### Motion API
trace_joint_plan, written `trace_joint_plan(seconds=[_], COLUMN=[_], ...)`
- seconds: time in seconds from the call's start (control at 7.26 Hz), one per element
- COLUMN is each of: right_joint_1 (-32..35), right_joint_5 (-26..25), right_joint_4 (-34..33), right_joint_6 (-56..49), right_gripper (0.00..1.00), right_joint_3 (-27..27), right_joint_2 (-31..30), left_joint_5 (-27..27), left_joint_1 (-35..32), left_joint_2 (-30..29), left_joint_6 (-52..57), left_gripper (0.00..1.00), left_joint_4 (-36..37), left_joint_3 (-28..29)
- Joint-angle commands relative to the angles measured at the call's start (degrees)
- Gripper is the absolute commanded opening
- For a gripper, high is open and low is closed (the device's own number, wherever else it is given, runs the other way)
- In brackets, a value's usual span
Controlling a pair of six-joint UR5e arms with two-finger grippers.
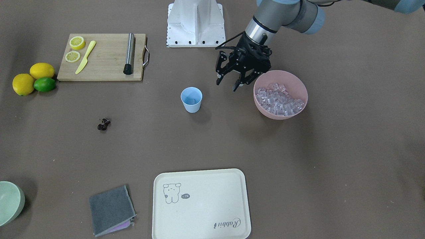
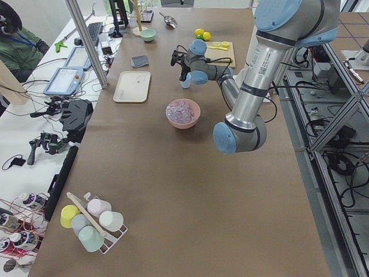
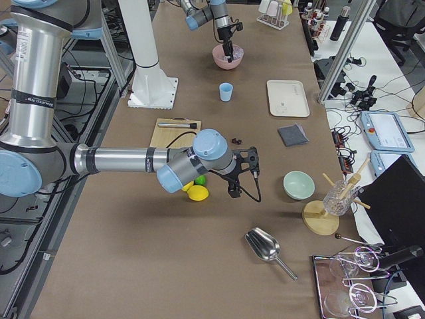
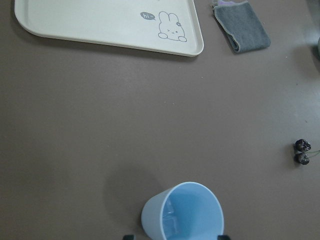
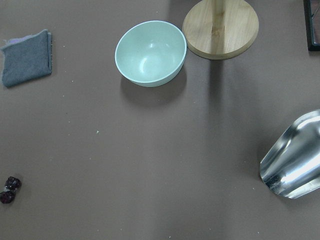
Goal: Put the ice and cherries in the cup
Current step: 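Raise the left gripper and pull it back past the ice bowl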
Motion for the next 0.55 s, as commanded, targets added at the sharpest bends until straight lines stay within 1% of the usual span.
trace_joint_plan(seconds=[0.0,0.28,0.41], right_joint_1=[0.00,0.00,0.00], right_joint_5=[0.00,0.00,0.00], right_joint_4=[0.00,0.00,0.00], right_joint_6=[0.00,0.00,0.09], right_gripper=[1.00,1.00,1.00], right_joint_3=[-0.02,-0.02,-0.02], right_joint_2=[-0.05,-0.05,-0.05], left_joint_5=[-8.07,-8.45,-10.98], left_joint_1=[-6.82,-9.20,-11.91], left_joint_2=[2.39,4.23,6.24], left_joint_6=[11.63,18.84,21.84], left_gripper=[0.64,0.63,0.62], left_joint_4=[0.10,0.36,0.89], left_joint_3=[2.19,4.58,4.41])
